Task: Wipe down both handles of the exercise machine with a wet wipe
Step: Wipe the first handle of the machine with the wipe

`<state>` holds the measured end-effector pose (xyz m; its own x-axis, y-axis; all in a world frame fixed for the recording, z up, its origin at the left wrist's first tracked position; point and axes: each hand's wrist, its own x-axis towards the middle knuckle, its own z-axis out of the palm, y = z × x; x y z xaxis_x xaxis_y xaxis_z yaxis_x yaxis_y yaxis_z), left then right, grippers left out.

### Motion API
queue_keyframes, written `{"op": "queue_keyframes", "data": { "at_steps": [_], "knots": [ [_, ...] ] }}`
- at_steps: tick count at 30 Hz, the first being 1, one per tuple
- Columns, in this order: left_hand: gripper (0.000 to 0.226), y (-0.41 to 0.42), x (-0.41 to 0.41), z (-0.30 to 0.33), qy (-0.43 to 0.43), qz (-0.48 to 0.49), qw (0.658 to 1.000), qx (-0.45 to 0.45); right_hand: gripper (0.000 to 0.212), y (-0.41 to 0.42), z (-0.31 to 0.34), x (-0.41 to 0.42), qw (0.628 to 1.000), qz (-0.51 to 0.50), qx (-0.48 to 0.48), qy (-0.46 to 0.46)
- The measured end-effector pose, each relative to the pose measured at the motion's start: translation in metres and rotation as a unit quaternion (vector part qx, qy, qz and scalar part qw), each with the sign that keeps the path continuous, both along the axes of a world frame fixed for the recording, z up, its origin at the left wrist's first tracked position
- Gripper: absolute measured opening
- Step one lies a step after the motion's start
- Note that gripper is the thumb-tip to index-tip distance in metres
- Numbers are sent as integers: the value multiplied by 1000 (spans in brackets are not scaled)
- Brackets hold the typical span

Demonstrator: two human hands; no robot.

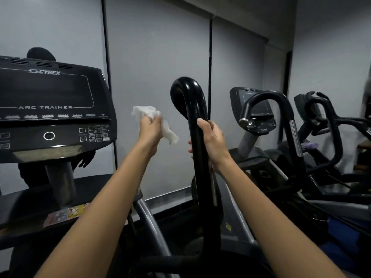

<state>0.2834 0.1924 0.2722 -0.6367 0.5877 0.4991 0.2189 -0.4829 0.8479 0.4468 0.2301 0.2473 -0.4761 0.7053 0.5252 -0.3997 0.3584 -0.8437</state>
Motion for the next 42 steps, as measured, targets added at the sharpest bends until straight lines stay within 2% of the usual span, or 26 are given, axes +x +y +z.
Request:
{"op": "queue_keyframes", "data": {
  "at_steps": [2, 4, 7, 9, 14, 16, 18, 20, 22, 26, 30, 34, 40, 42],
  "knots": [
    [18, 16, -2, 16, -26, -44, 999, -4, 26, 0, -1, -1, 1000, -2, 12, 5],
    [20, 35, -9, 24, -90, -111, 990, 12, 25, 0, 0, -3, 1000, -14, 24, 7],
    [24, 58, -7, 23, -207, -230, 949, 59, 26, 4, -1, -7, 999, -34, 40, 11],
    [22, 69, 0, 24, -240, -285, 924, 89, 26, 6, -3, -9, 998, -42, 51, 16],
    [13, 75, 6, 29, -218, -242, 939, 109, 26, 5, -4, -11, 996, -52, 68, 17],
    [23, 71, 9, 29, -220, -217, 942, 131, 27, 5, -4, -12, 996, -50, 72, 20],
    [27, 67, 8, 30, -172, -177, 957, 150, 28, 6, -3, -13, 996, -46, 77, 26],
    [22, 58, 5, 32, -99, -159, 968, 164, 29, 7, -4, -14, 995, -49, 79, 27],
    [18, 48, 0, 37, -61, -187, 965, 175, 29, 8, -5, -15, 995, -55, 80, 27],
    [14, 44, -14, 49, -104, -166, 969, 150, 31, 10, -6, -17, 994, -60, 83, 30],
    [19, 47, 0, 53, -10, -130, 986, 105, 30, 10, -7, -17, 994, -63, 80, 30],
    [26, 43, 13, 53, 6, -71, 991, 113, 29, 10, -7, -16, 994, -64, 79, 26],
    [32, 16, 36, 46, 105, -43, 984, 134, 30, 8, -7, -16, 994, -66, 89, 22],
    [33, 11, 30, 50, 78, -66, 984, 144, 30, 9, -7, -16, 993, -69, 92, 21]
  ]
}}
